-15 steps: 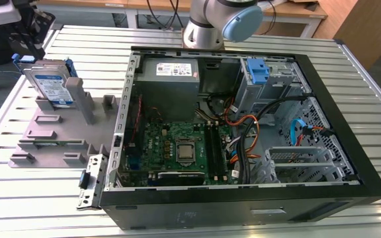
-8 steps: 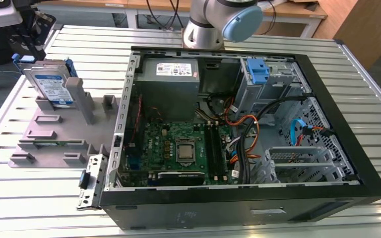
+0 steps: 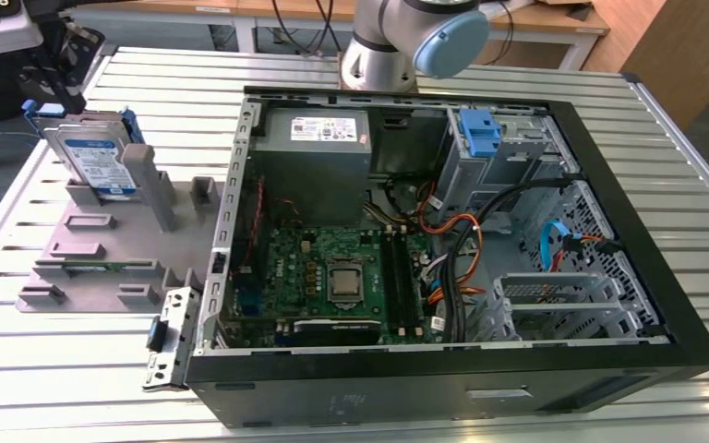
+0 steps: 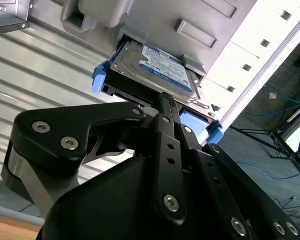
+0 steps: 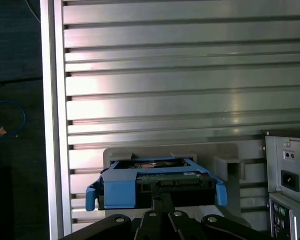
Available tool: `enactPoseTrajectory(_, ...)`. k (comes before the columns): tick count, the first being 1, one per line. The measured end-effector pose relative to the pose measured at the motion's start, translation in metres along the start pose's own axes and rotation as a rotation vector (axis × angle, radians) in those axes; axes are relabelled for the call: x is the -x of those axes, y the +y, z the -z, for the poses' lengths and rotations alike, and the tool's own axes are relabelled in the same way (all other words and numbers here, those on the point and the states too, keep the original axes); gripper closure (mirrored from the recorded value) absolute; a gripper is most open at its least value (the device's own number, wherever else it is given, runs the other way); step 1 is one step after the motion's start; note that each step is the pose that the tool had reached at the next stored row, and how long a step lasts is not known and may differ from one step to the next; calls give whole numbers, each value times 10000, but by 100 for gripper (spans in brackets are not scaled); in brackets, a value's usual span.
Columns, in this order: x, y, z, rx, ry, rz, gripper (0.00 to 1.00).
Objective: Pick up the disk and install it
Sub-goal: 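Pick up the disk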
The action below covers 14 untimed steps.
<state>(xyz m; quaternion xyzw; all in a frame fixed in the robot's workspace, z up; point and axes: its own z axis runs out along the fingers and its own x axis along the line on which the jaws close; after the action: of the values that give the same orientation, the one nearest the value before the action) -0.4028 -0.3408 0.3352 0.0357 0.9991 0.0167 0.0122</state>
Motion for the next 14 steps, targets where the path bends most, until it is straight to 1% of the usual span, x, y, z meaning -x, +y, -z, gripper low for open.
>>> enactPoseTrajectory(10, 0, 0, -1, -10, -2, 0, 89)
enactPoseTrajectory(11, 0, 0, -1, -11, -2, 1, 83)
enactPoseTrajectory(14, 0, 0, -1, -14, -2, 1, 83)
